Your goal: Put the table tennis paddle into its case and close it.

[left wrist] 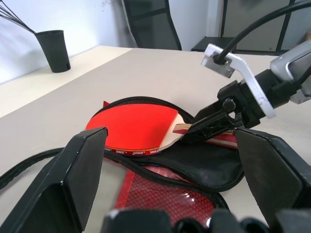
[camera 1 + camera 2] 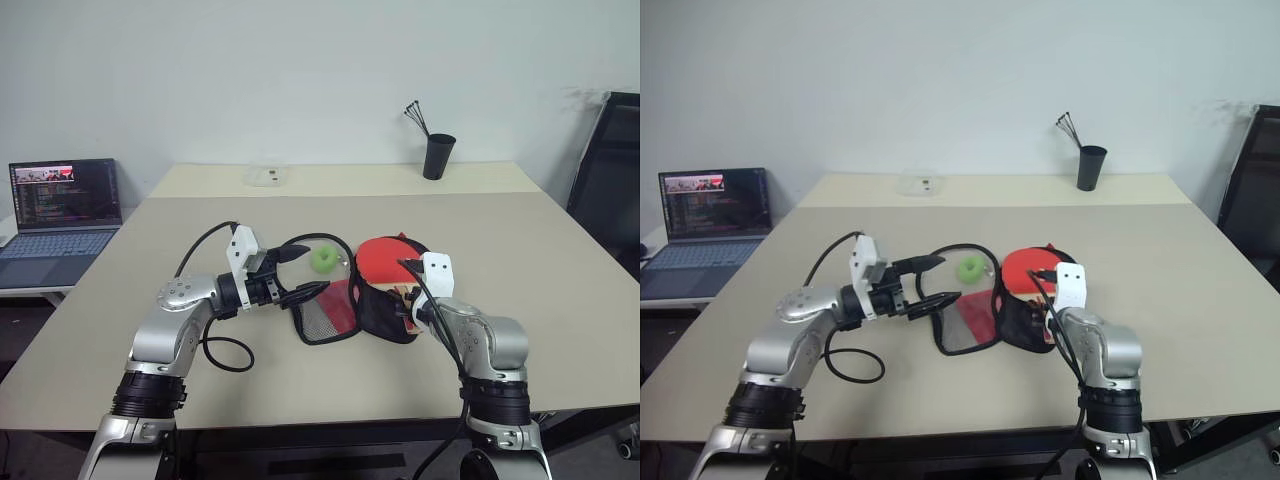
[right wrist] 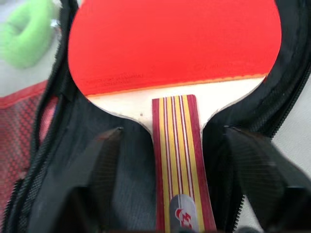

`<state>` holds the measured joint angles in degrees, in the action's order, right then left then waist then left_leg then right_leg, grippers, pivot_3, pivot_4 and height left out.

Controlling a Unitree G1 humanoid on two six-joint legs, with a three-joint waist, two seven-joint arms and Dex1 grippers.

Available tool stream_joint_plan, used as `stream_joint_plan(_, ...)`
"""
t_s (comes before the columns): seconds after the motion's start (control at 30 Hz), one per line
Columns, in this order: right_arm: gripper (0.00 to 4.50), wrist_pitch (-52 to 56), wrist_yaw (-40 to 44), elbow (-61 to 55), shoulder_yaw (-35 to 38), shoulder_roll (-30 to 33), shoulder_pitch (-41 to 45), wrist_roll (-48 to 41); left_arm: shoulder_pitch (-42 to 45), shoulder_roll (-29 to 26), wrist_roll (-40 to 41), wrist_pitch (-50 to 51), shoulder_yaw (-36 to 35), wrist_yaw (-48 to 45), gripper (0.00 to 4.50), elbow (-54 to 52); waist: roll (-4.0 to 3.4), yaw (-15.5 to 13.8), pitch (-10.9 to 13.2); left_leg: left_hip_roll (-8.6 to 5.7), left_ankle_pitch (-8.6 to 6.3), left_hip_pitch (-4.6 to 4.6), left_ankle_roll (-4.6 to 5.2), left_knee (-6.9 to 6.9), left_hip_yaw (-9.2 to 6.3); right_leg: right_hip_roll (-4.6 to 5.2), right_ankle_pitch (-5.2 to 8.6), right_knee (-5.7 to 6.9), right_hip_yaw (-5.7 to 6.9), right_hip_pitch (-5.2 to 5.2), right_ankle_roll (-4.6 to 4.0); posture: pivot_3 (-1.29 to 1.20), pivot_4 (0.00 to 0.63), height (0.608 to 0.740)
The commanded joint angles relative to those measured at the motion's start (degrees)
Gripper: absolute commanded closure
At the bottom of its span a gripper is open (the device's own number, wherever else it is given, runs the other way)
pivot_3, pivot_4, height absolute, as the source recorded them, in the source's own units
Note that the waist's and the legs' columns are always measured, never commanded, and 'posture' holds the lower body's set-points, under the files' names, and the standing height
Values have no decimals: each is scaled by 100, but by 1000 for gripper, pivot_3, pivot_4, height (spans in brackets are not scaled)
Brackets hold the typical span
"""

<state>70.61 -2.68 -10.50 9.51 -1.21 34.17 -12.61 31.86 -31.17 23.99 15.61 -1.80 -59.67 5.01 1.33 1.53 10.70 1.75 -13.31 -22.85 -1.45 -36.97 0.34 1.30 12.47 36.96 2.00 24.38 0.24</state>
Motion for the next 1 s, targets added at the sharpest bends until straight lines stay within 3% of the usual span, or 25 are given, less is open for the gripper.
stream_joint_plan(0.03,899,331,210,-716,-12,167,-99,-204,61,-75,84,-79,-151,-30,0,-130,0,-1,0,0,0,0,0,0,0,0,0,-1,0,0,0,0,150,740)
stream_joint_plan(0.3,899,1127,763,-1354,265,568,-468,-646,61,-106,89,-83,-198,-34,0,-82,0,-1,0,0,0,1,0,1,-2,0,1,0,3,0,0,0,150,740)
stream_joint_plan(1.0,899,1447,782,-1426,390,-92,-299,-767,92,-149,128,-40,-231,-38,0,-104,0,1,0,1,0,1,0,2,-3,0,1,-2,5,0,0,0,150,740)
